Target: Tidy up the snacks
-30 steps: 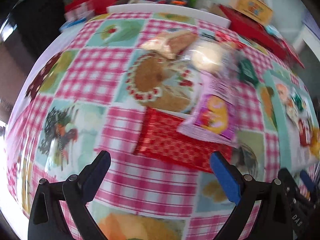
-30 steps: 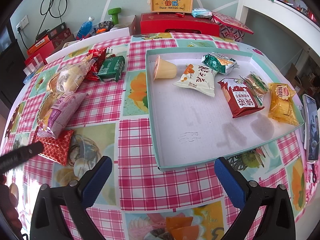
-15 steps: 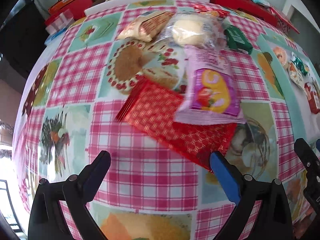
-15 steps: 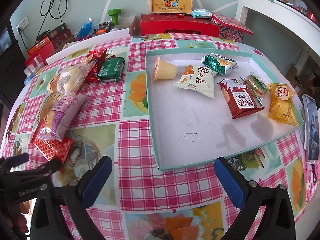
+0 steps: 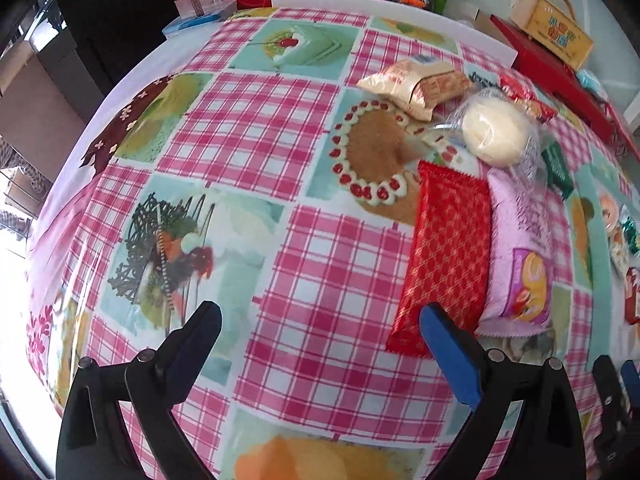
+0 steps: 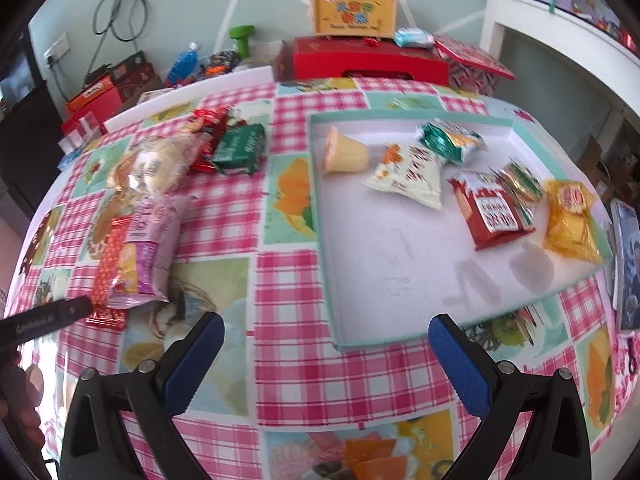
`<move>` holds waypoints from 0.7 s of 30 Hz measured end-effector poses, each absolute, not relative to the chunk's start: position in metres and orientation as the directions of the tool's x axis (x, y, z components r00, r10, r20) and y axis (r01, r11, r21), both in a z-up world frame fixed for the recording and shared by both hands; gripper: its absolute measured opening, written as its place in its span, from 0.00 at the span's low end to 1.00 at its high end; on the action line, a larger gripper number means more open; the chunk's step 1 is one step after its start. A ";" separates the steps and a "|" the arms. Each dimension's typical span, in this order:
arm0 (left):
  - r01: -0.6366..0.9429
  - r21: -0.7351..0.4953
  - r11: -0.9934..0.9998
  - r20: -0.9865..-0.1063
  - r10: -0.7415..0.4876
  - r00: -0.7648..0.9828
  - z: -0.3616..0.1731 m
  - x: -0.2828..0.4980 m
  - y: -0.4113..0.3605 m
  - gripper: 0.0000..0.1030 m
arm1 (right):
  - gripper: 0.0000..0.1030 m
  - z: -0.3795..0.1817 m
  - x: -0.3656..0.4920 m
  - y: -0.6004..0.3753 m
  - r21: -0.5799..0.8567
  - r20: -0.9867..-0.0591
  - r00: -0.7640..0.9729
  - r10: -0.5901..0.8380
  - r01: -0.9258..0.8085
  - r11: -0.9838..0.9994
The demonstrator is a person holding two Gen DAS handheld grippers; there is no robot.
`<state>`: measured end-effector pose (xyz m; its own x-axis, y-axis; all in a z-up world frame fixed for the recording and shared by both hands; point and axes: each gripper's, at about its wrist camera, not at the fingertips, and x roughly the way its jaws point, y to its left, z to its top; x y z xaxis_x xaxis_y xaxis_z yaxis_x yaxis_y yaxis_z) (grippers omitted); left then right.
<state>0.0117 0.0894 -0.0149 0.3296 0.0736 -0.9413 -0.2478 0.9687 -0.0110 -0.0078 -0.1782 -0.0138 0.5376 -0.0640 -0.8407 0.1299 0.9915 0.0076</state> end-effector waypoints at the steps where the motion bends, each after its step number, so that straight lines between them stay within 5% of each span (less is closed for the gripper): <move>1: -0.248 -0.017 0.969 -0.939 0.070 0.337 -0.013 0.013 0.091 0.96 | 1.00 -0.013 -0.006 -0.174 0.004 -0.838 0.542 -0.060 0.116 0.993; 21: -0.300 -0.124 0.946 -0.940 -0.015 0.340 -0.023 0.082 0.104 0.96 | 1.00 -0.012 0.054 -0.108 0.099 -0.823 0.555 0.118 -0.064 0.993</move>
